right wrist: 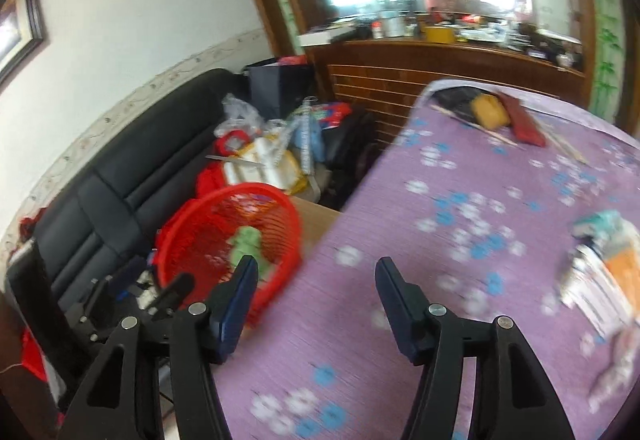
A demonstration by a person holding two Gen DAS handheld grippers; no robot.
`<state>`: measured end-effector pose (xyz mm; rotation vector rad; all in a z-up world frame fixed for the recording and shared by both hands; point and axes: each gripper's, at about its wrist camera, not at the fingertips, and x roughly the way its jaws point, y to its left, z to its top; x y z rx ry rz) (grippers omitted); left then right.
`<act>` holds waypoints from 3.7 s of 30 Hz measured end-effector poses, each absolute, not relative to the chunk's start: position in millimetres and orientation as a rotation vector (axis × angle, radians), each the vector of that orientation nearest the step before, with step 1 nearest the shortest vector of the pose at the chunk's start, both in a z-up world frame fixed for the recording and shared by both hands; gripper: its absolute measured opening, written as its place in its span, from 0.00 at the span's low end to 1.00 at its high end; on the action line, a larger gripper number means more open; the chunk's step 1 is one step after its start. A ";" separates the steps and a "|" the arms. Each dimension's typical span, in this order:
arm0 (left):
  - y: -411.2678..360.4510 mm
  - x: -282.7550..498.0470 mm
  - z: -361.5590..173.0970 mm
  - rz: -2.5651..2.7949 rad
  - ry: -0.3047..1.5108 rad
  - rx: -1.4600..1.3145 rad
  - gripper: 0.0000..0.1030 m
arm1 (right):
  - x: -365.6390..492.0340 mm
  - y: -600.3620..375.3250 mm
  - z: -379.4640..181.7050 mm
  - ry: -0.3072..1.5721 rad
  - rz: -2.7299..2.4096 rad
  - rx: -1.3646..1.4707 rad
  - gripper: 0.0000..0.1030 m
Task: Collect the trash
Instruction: 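Drop the red wrapper and green towel into the red basket with both grippers, then move both tools back toward the remaining items on the table, then grasp the white plastic bag with the right gripper, then grasp the white medicine box with the left gripper while the right gripper holds the plastic bag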
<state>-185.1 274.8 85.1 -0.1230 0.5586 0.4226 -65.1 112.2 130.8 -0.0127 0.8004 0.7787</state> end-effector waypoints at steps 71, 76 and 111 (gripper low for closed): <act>38.6 52.0 74.2 -0.082 0.827 -0.164 0.84 | -12.6 -203.9 28.6 0.910 0.248 0.342 0.33; 28.9 92.3 60.1 -0.177 0.882 -0.216 0.84 | -20.2 -217.1 35.1 0.886 0.263 0.374 0.33; 5.5 82.2 42.2 -0.569 0.988 -0.176 0.68 | -40.8 -250.6 43.5 0.859 0.278 0.429 0.33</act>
